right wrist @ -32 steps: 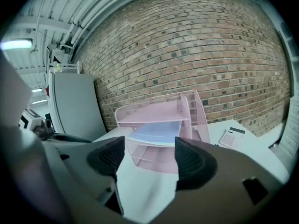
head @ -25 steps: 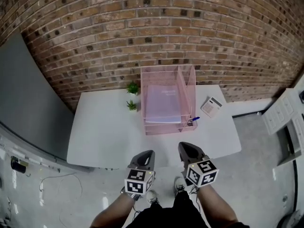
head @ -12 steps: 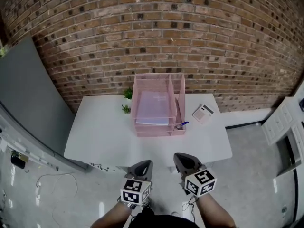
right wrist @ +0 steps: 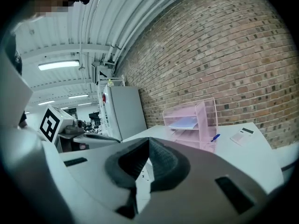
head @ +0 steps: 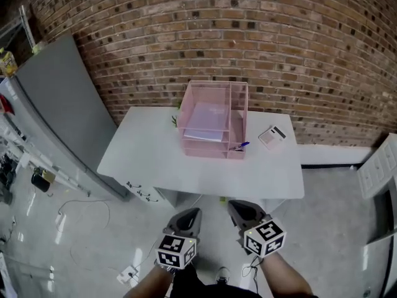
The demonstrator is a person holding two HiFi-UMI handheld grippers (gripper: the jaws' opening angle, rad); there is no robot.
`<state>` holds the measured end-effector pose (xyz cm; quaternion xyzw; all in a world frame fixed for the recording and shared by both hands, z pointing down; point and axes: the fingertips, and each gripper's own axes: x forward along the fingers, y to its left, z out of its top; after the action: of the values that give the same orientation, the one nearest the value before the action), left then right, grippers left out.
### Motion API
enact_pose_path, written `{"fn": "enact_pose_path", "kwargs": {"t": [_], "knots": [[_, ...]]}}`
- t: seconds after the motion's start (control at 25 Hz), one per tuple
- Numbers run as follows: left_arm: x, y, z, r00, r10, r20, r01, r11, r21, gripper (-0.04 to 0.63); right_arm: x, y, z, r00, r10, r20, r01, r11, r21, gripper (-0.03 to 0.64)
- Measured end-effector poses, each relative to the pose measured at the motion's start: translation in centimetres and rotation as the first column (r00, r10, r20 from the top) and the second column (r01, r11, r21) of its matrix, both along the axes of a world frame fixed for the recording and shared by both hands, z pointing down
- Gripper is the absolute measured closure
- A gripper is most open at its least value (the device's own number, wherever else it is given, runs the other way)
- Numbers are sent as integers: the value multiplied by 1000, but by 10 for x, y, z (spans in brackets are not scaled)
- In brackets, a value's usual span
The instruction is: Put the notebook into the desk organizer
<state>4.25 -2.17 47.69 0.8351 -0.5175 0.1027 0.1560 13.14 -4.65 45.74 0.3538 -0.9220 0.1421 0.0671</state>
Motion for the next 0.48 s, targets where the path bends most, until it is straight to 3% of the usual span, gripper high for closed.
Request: {"fn": "enact_pose_path", "kwargs": {"t": [0.48], "knots": [[-37, 60, 4, 997, -79, 1, 79, 997, -15, 589, -43, 54, 4, 998, -63, 19, 64, 998, -17, 614]]}}
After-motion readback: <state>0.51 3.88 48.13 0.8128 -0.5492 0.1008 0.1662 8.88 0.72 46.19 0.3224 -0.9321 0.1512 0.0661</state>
